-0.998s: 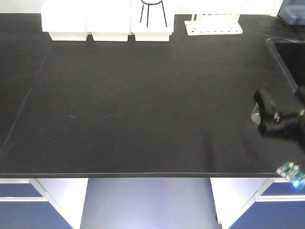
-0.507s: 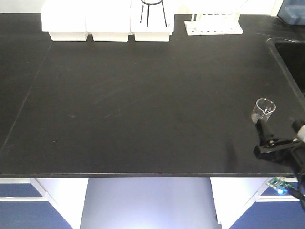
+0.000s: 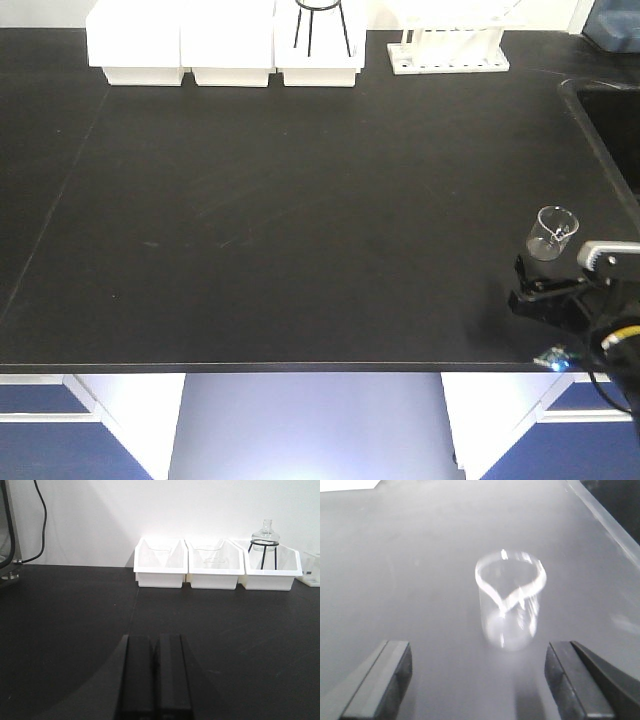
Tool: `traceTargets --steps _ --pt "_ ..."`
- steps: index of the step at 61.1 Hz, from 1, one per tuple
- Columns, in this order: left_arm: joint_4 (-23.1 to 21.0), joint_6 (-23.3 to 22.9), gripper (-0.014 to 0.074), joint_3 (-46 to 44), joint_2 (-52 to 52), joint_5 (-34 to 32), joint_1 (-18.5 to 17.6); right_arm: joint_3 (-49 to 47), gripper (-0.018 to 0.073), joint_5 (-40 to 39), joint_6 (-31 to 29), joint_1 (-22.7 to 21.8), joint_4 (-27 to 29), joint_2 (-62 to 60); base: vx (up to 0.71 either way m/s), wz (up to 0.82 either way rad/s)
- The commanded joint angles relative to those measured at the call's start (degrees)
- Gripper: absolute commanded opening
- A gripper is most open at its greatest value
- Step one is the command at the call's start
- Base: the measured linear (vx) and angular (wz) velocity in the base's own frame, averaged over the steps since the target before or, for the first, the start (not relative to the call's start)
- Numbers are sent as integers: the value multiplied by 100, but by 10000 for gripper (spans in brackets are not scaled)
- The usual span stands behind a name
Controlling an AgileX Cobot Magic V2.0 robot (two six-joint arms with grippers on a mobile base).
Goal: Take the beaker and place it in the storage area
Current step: 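Reach the right gripper to the clear beaker and close around it, then lift the beaker with the right gripper and pull it back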
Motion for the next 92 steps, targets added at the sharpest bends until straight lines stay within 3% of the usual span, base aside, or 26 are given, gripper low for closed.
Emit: traceTargets --steps 1,38,57,66,79,92 --pt "-32 -33 -8 125 -104 -485 -43 -314 585 -1200 -60 -17 37 94 0 0" --pt "-32 -33 -8 125 -104 -485 -43 -1492 583 -1195 -127 -25 322 1381 0 0" --pt "-32 -33 -8 125 -104 -485 -43 -1942 508 -1195 -207 -25 305 1770 0 0" --pt "-32 -33 -8 125 -104 -485 -43 -2032 368 -1195 -238 -25 330 1779 0 0" --pt "-32 -33 -8 125 -104 -485 -43 -1945 -15 -1195 -232 -25 126 1681 0 0" --pt "-32 -33 -8 125 -104 -485 -43 -1491 -4 -495 -237 -19 157 755 0 0"
